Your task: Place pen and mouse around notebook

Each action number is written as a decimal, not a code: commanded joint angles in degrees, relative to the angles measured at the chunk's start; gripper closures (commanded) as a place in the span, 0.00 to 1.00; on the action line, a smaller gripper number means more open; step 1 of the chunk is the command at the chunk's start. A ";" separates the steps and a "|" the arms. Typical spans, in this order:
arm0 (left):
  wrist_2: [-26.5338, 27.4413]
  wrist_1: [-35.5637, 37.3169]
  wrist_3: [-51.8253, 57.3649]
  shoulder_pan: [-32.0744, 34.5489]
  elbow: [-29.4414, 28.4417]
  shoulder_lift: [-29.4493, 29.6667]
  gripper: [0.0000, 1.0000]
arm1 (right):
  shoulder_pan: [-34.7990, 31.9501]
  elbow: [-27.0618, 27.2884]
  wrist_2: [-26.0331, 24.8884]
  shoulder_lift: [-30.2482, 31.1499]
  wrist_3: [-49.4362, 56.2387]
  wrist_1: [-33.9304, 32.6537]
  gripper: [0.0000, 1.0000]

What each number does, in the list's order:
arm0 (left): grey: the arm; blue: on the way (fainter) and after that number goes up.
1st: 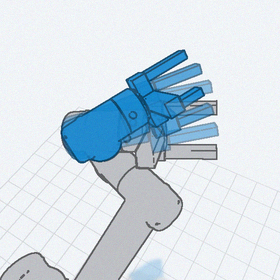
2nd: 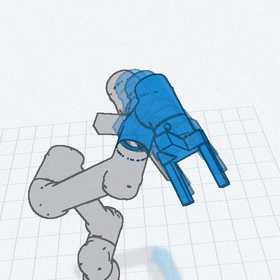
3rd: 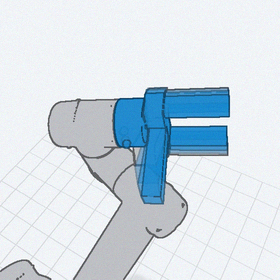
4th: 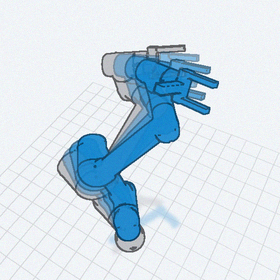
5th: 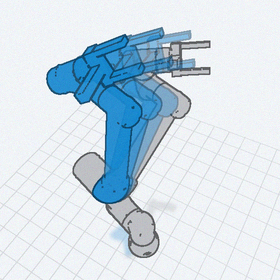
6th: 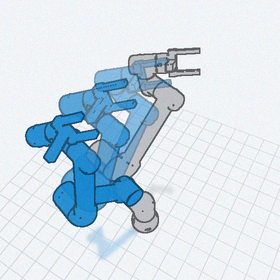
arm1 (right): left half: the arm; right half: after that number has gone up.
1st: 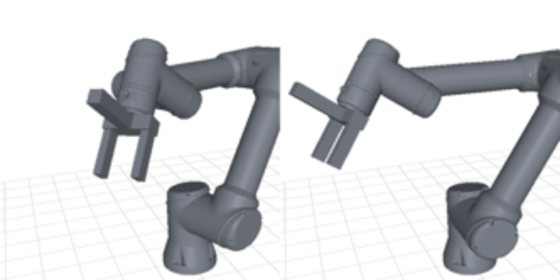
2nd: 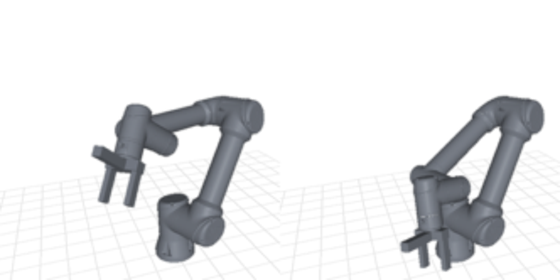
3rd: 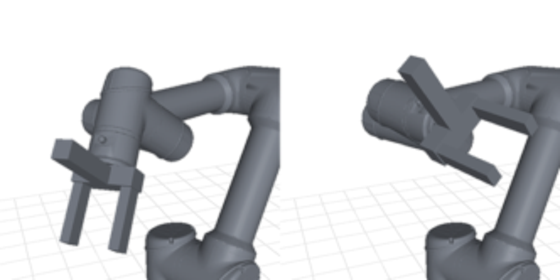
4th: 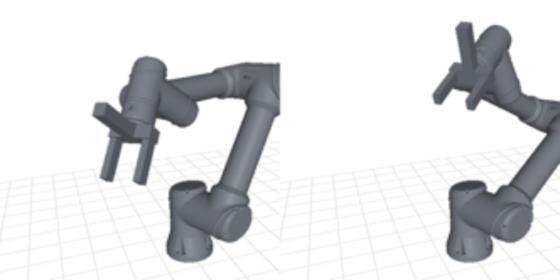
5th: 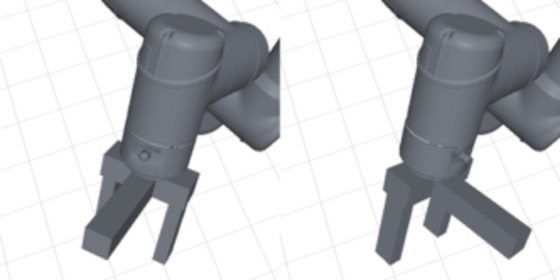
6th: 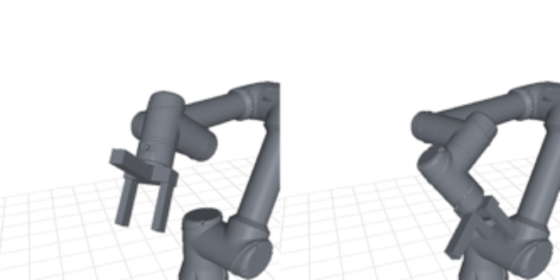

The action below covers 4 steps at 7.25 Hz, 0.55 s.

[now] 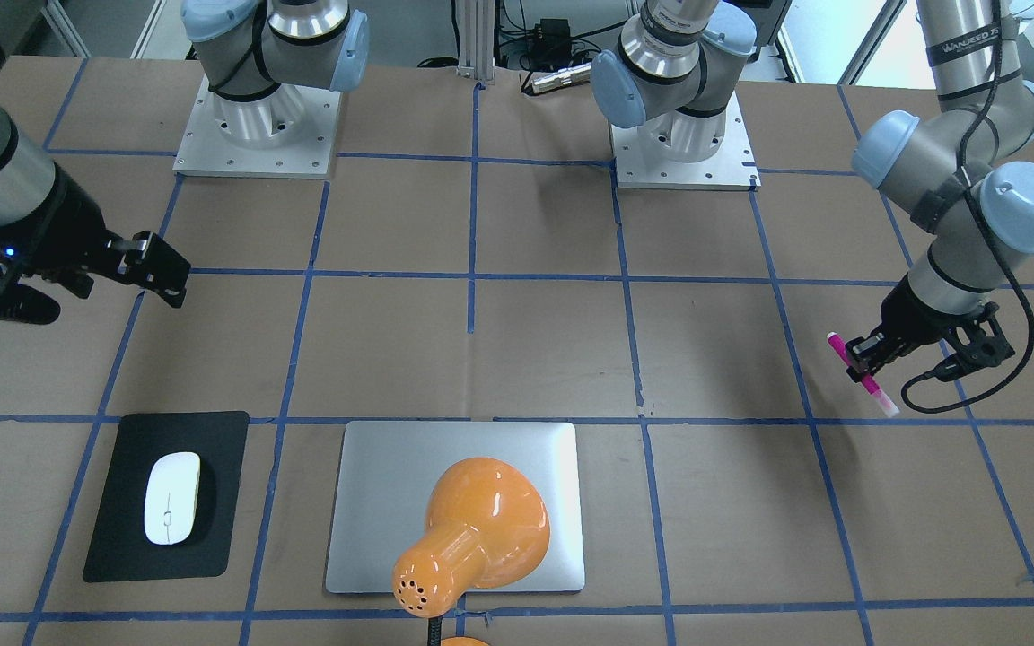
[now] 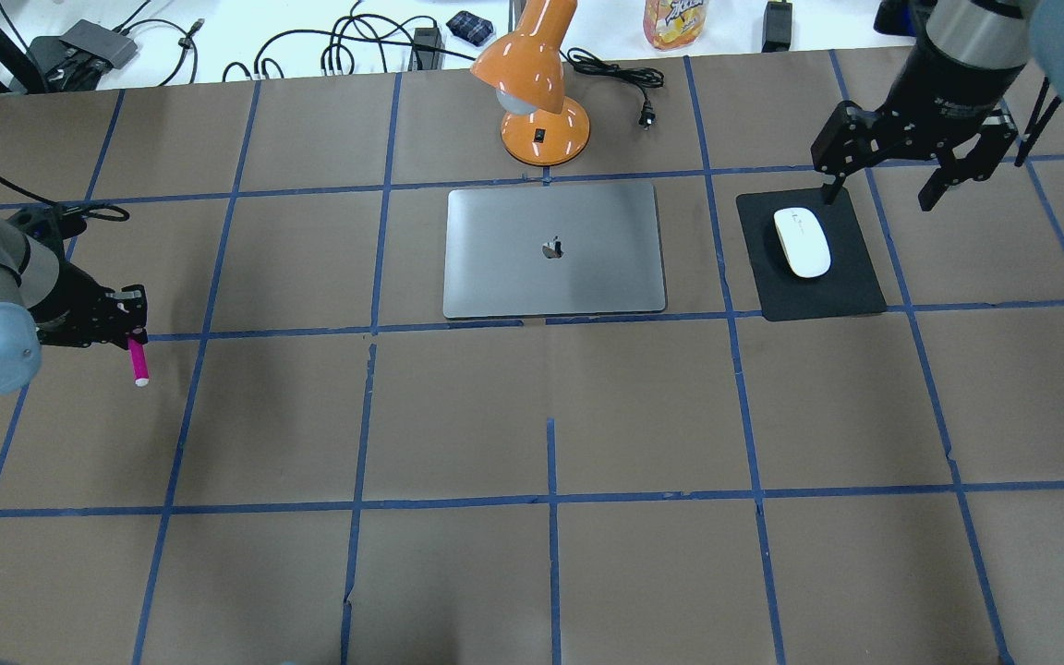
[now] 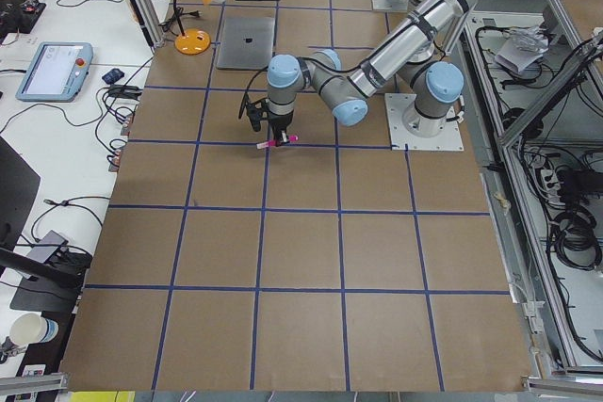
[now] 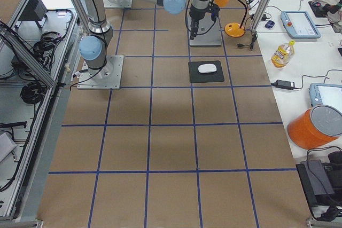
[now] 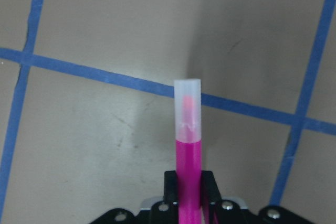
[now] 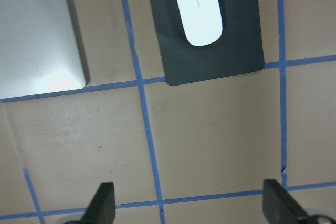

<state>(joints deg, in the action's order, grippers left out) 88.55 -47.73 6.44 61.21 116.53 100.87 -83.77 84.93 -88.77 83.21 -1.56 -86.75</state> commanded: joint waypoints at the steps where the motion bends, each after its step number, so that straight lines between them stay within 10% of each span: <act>1: -0.57 -3.92 -15.24 6.52 0.45 -3.21 1.00 | -9.19 -8.60 -0.44 0.29 -10.46 5.00 0.00; 4: -4.62 -5.09 -44.21 20.91 0.54 -5.85 1.00 | -9.39 -8.99 0.17 0.29 -10.39 4.93 0.00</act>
<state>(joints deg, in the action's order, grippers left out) 84.43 -52.57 -25.76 76.12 117.00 95.80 -92.90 75.77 -89.14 83.69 -11.87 -81.75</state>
